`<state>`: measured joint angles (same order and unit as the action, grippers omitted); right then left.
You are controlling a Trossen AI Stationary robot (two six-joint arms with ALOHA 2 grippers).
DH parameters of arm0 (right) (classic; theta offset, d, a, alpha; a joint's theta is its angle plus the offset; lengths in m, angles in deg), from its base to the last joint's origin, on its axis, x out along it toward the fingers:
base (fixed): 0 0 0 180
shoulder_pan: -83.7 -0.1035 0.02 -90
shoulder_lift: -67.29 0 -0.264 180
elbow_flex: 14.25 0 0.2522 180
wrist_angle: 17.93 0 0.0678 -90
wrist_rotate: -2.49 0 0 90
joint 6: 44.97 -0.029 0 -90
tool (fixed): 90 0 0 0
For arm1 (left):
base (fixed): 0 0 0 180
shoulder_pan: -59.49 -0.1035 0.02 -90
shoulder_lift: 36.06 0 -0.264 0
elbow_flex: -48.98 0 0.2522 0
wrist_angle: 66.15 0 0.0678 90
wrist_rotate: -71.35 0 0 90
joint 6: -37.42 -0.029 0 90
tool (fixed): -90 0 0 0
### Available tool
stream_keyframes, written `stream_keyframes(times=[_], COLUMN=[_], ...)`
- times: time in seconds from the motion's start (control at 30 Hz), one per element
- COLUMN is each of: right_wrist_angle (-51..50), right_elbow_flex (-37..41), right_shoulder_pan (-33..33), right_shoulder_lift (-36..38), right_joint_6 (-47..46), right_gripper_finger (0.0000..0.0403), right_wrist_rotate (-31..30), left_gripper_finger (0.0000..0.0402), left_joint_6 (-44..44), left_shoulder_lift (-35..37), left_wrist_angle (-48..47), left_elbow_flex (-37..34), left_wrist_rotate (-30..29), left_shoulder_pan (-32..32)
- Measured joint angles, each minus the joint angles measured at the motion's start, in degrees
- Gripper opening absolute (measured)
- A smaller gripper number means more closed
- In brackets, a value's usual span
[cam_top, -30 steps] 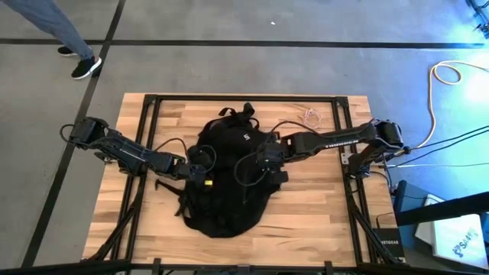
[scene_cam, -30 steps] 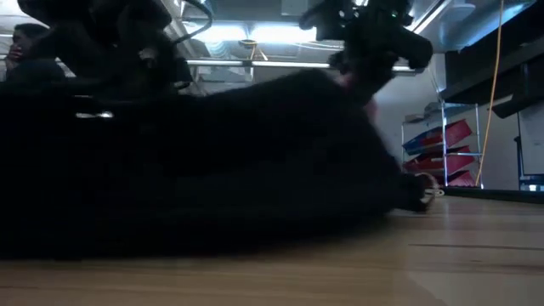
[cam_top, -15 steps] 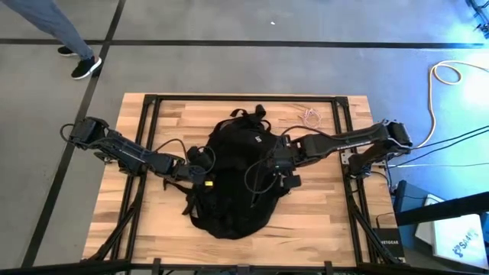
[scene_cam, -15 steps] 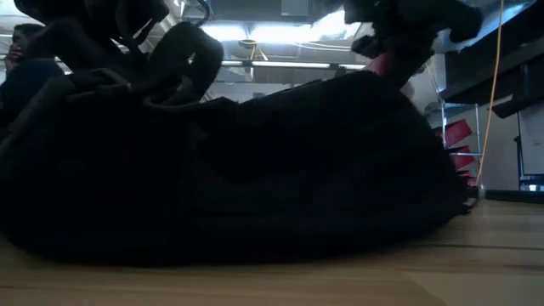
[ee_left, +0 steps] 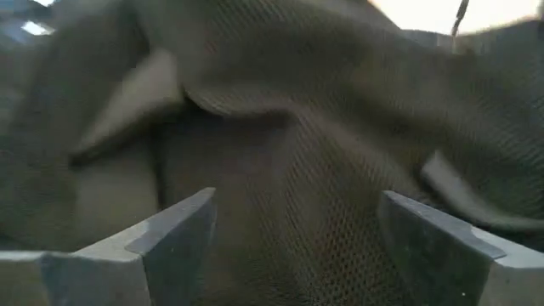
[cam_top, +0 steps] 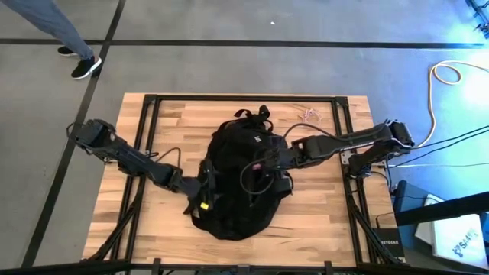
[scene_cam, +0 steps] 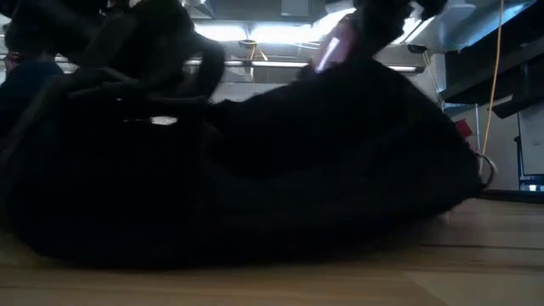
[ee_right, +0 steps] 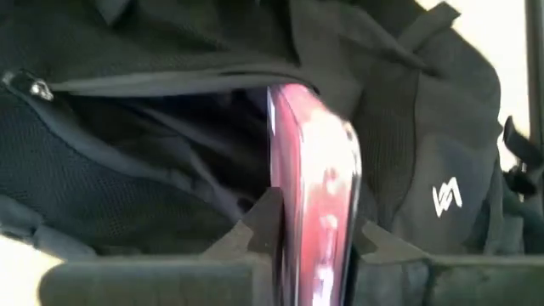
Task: Unpack backpack
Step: Remove the pink cellphone from the black backpack
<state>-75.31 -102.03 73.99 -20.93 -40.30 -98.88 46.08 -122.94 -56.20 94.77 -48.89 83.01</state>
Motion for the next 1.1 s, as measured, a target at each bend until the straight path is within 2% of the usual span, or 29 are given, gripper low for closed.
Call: stream_keyframes(times=[0.23,0.47,0.73,0.9,1.1], right_wrist_angle=[5.6,11.9,17.5,21.4,20.8], right_elbow_flex=[0.0,0.0,0.0,0.0,0.0], right_shoulder_pan=[1.4,5.0,6.9,6.9,7.6], right_shoulder_lift=[-2.6,-7.1,-8.5,-8.5,-8.5], right_joint_6=[0.9,2.1,4.4,6.3,6.4], right_gripper_finger=[0.0033,0.0033,0.0033,0.0033,0.0033], right_wrist_rotate=[-3.2,-3.3,-4.1,-4.1,-4.1], left_gripper_finger=[0.0310,0.0310,0.0310,0.0310,0.0310], left_joint_6=[-3.3,-7.3,-10.2,-4.4,-4.6], left_shoulder_lift=[-5.2,-3.2,-0.5,-1.3,-5.8], left_wrist_angle=[8.4,14.8,14.0,8.8,7.9], left_elbow_flex=[0.0,0.6,2.8,2.8,3.1], left_wrist_rotate=[0.0,0.6,-1.0,-1.0,-2.2], left_shoulder_pan=[4.1,7.8,12.7,13.0,12.2])
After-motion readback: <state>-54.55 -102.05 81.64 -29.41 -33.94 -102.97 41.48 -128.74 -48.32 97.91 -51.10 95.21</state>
